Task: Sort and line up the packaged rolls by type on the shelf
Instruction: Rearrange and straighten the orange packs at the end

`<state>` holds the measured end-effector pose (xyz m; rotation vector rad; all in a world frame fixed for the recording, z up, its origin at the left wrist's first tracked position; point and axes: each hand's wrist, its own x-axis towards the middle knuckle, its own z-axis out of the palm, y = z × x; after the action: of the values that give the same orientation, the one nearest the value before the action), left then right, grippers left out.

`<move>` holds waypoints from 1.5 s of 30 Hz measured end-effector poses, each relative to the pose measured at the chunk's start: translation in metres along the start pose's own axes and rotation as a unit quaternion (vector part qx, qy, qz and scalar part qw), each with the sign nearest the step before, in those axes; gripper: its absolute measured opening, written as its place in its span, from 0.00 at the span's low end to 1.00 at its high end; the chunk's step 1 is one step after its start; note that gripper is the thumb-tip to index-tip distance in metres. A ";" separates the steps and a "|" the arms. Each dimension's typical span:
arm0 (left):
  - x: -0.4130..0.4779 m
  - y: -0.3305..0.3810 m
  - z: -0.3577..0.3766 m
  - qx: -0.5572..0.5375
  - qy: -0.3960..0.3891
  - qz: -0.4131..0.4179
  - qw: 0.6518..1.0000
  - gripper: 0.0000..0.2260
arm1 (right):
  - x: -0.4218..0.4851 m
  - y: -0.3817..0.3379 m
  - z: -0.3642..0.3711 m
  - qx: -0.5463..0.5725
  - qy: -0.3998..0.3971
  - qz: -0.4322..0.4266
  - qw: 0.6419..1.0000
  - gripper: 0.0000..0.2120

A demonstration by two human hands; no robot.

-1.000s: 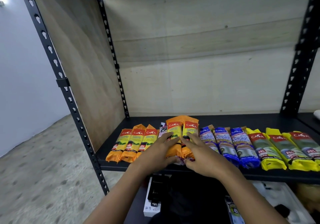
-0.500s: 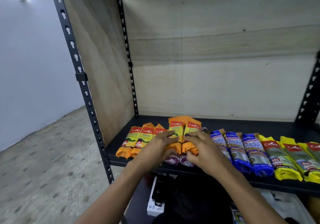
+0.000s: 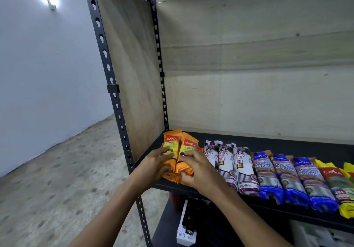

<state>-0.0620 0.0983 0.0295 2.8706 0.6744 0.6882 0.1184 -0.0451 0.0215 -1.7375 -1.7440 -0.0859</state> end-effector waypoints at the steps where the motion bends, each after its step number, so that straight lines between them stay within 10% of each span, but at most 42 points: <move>1: -0.001 -0.004 0.002 0.003 -0.005 -0.003 1.000 0.21 | 0.002 -0.001 0.003 0.000 -0.004 -0.002 1.000 0.26; 16: 0.002 -0.016 -0.010 -0.030 -0.132 -0.024 0.990 0.38 | 0.015 -0.009 0.000 -0.094 -0.162 0.047 0.981 0.44; 26: 0.007 -0.033 -0.011 -0.069 -0.172 -0.027 0.982 0.25 | 0.023 -0.010 0.013 -0.087 -0.153 0.055 0.983 0.34; 32: 0.003 -0.026 -0.012 -0.105 -0.149 -0.027 0.983 0.30 | 0.026 -0.010 0.005 -0.052 -0.200 0.082 0.975 0.49; 37: 0.010 -0.024 -0.028 -0.145 -0.138 -0.079 0.977 0.43 | 0.041 -0.016 0.003 -0.002 -0.168 0.131 0.977 0.35; 45: 0.019 -0.029 0.006 -0.093 -0.121 -0.100 0.983 0.26 | 0.039 -0.014 0.028 -0.032 -0.160 0.154 0.975 0.32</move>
<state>-0.0558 0.1323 0.0261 2.6098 0.8015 0.3474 0.0988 0.0005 0.0238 -2.1431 -1.6762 0.2902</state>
